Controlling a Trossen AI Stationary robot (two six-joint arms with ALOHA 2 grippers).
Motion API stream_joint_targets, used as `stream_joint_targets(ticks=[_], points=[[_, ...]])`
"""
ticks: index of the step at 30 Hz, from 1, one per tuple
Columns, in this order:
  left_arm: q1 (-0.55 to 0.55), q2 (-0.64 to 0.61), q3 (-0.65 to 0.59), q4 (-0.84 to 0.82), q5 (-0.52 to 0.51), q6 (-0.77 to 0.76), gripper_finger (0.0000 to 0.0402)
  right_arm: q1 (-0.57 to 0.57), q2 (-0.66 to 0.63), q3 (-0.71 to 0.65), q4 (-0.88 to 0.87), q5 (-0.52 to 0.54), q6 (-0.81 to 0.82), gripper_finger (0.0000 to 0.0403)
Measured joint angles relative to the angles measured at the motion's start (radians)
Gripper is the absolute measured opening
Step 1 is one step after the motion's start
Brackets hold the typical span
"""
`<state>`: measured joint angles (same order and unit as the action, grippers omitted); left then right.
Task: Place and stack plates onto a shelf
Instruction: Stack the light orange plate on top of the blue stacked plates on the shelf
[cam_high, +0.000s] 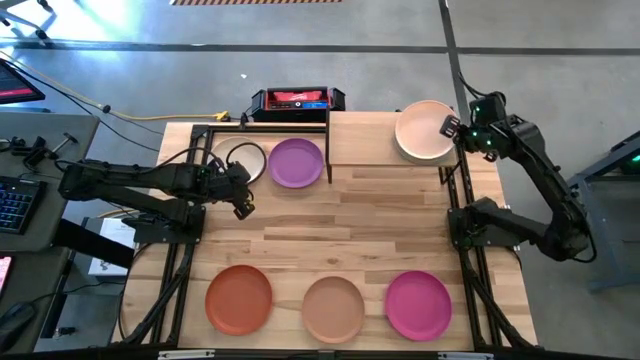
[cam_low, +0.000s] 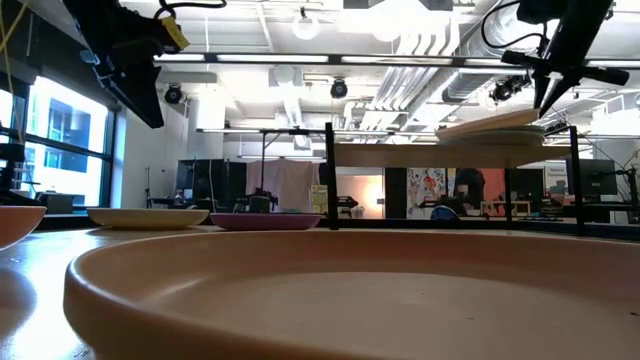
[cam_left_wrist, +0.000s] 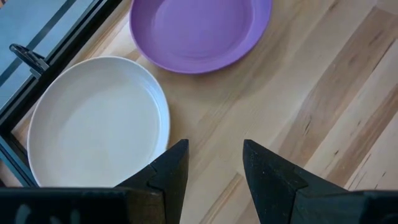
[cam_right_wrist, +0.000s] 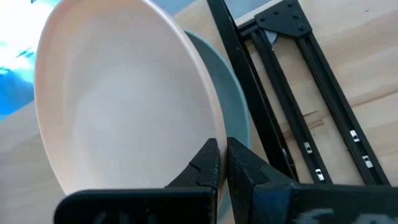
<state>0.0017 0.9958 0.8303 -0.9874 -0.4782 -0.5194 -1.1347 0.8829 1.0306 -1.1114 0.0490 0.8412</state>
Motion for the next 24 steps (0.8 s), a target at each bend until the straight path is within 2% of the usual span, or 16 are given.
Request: stream_joint_targets(ticks=[18,24], points=[[0.000,0.000,0.000,0.000,0.000,0.000,0.0140,0.000,0.002,0.000,0.004,0.023,-0.009,0.0001],[0.000,0.000,0.000,0.000,0.000,0.000,0.0140,0.000,0.002,0.000,0.021,0.027,-0.012,0.0041]])
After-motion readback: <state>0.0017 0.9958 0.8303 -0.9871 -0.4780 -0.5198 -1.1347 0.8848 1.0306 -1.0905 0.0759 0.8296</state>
